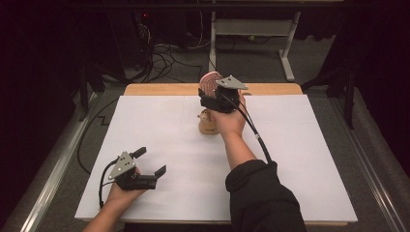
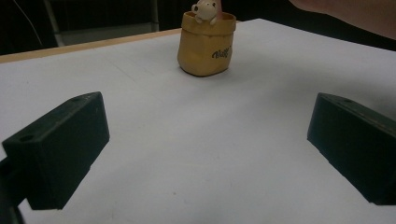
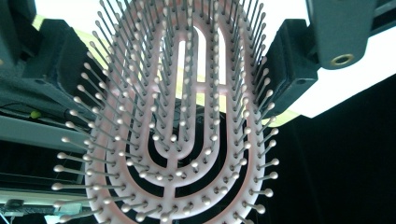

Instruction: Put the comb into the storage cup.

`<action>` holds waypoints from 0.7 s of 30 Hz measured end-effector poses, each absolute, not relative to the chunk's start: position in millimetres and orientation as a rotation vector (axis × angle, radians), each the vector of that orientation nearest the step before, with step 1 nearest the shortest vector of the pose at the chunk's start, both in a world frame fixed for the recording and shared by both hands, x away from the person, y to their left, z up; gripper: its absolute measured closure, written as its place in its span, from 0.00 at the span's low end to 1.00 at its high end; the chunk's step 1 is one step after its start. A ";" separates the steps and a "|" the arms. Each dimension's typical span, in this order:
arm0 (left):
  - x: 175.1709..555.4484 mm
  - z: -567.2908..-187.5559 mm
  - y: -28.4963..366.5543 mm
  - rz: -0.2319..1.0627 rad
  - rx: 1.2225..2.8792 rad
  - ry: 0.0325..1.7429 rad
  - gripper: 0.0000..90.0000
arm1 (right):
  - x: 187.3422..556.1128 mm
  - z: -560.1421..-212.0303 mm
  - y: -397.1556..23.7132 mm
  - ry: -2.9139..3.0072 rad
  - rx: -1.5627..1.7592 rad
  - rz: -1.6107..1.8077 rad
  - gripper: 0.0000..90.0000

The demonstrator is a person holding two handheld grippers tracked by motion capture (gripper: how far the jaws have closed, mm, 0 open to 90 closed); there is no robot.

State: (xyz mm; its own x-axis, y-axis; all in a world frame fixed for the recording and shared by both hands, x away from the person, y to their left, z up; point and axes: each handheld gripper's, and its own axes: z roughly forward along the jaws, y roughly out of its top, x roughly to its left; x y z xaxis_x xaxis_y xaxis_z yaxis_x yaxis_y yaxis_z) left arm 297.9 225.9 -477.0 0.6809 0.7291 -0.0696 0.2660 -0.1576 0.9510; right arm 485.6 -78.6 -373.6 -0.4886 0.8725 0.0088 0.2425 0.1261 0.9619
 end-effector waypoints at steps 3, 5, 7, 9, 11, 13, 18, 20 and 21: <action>297.9 -477.1 225.6 0.496 1.730 0.805 0.00 | 485.4 -375.3 -78.6 1.825 1.079 1.379 0.23; 297.9 -477.1 225.6 0.496 1.730 0.804 0.00 | 485.5 -376.8 -78.8 1.826 1.079 1.378 0.23; 297.9 -477.0 225.7 0.496 1.730 0.804 0.00 | 485.8 -378.4 -79.2 1.826 1.080 1.374 0.23; 298.0 -477.1 225.8 0.495 1.732 0.804 0.00 | 485.9 -379.0 -79.2 1.826 1.083 1.375 0.23; 297.9 -477.1 225.7 0.495 1.732 0.804 0.00 | 486.0 -379.7 -78.9 1.828 1.086 1.371 0.23; 297.9 -477.2 225.5 0.494 1.731 0.805 0.00 | 486.2 -380.3 -78.4 1.828 1.084 1.369 0.23; 297.9 -477.2 225.4 0.494 1.732 0.805 0.00 | 486.0 -380.4 -77.2 1.830 1.078 1.365 0.23; 297.9 -477.3 225.3 0.493 1.732 0.805 0.00 | 485.9 -380.6 -76.9 1.829 1.076 1.363 0.23; 297.9 -477.3 225.3 0.492 1.733 0.806 0.00 | 486.0 -380.7 -76.6 1.829 1.076 1.363 0.23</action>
